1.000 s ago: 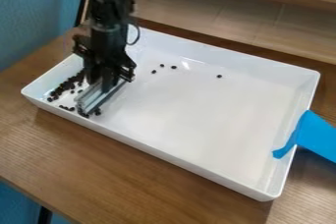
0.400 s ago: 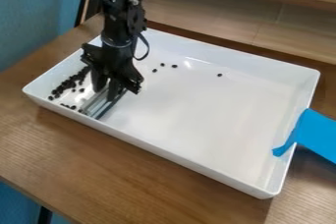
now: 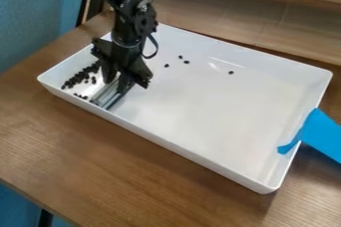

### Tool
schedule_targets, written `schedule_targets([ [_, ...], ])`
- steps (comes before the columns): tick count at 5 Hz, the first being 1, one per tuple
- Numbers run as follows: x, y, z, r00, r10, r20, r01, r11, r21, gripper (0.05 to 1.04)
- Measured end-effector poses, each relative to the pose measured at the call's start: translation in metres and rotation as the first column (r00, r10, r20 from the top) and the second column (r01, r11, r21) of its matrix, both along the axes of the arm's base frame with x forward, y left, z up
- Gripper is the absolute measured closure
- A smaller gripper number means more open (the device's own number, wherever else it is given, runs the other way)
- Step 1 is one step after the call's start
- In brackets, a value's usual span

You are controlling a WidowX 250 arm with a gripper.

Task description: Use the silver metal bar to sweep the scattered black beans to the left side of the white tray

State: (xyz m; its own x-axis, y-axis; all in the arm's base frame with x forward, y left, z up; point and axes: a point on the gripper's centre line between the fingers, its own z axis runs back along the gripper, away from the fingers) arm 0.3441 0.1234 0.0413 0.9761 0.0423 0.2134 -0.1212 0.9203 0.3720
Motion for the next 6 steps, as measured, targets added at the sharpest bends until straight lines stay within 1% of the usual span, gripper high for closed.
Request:
schedule_targets([
  [1,0.0,0.002,-0.001,1.0,-0.028,0.005,0.028,0.999,0.025,0.745],
  [2,-0.006,0.001,0.0,0.998,-0.068,0.003,0.068,0.998,0.012,0.745],
  [3,-0.016,-0.004,-0.001,0.999,-0.049,-0.014,0.049,0.999,0.005,0.745],
  [4,-0.02,-0.025,-0.001,0.999,-0.022,-0.031,0.022,1.0,0.0,0.745],
  [5,-0.021,-0.042,0.001,0.998,0.01,-0.059,-0.013,0.999,-0.04,0.745],
  [6,-0.029,-0.074,0.017,0.995,-0.02,-0.096,0.008,0.992,-0.126,0.745],
])
